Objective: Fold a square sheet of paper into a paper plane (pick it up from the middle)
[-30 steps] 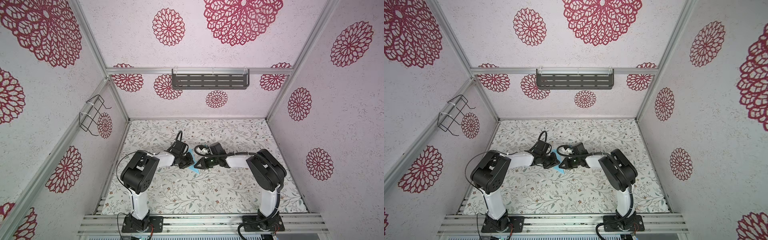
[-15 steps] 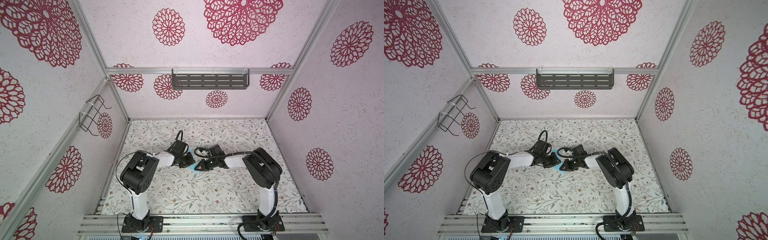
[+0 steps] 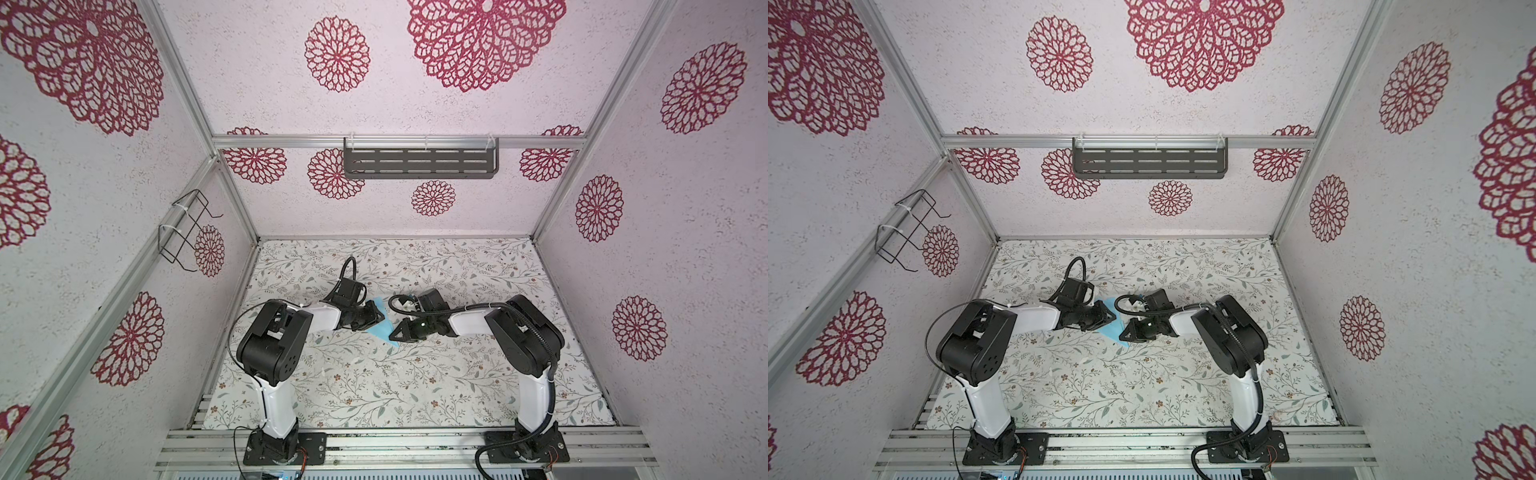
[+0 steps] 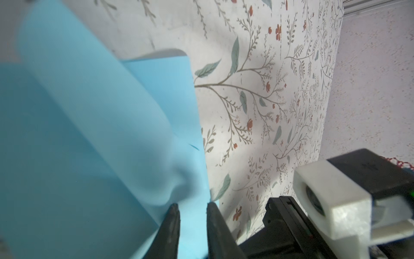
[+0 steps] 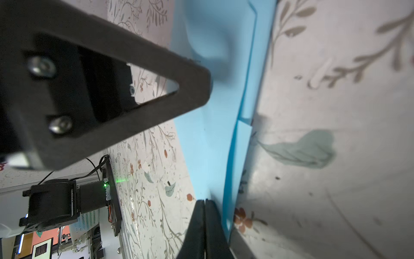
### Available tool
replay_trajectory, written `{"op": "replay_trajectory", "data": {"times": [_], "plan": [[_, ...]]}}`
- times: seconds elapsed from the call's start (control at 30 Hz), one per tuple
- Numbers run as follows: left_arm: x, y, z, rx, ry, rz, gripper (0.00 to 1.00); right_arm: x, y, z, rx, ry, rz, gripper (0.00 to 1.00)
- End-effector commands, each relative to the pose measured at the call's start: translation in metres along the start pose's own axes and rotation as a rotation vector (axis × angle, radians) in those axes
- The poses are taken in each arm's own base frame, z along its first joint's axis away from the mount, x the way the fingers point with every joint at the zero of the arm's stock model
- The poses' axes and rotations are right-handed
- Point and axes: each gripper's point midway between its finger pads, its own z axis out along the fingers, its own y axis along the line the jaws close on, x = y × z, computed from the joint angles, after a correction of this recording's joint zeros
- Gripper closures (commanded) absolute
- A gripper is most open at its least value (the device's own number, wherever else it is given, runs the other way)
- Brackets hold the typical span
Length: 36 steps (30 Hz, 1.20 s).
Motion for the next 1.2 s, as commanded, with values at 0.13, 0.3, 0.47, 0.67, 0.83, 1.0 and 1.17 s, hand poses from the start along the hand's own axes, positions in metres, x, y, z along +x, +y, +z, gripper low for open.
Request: {"op": "replay_trajectory", "data": {"times": [0.13,0.3,0.47,0.67,0.83,1.0,1.17], "plan": [[0.011,0.021,0.01,-0.009,0.018,-0.009,0.78,-0.016,0.007,-0.011,-0.019,-0.053,0.027,0.94],[0.014,0.024,0.01,-0.008,0.021,-0.027,0.79,-0.046,0.03,-0.015,-0.054,-0.103,-0.008,0.93],[0.013,0.023,0.01,-0.002,0.019,-0.032,0.79,-0.043,0.018,0.0,-0.034,-0.074,0.016,0.94],[0.013,0.021,0.01,0.006,0.019,-0.028,0.78,-0.031,0.0,0.009,0.016,-0.035,0.042,0.94],[0.008,0.019,0.009,0.014,0.013,-0.007,0.76,-0.017,-0.024,0.012,0.091,-0.005,0.071,0.94],[0.002,0.037,0.014,-0.003,0.014,-0.019,0.67,-0.004,-0.042,0.011,0.135,0.02,0.098,0.94],[-0.016,0.05,0.014,0.019,-0.015,-0.052,0.58,0.001,-0.046,0.011,0.142,0.03,0.103,0.93]]}}
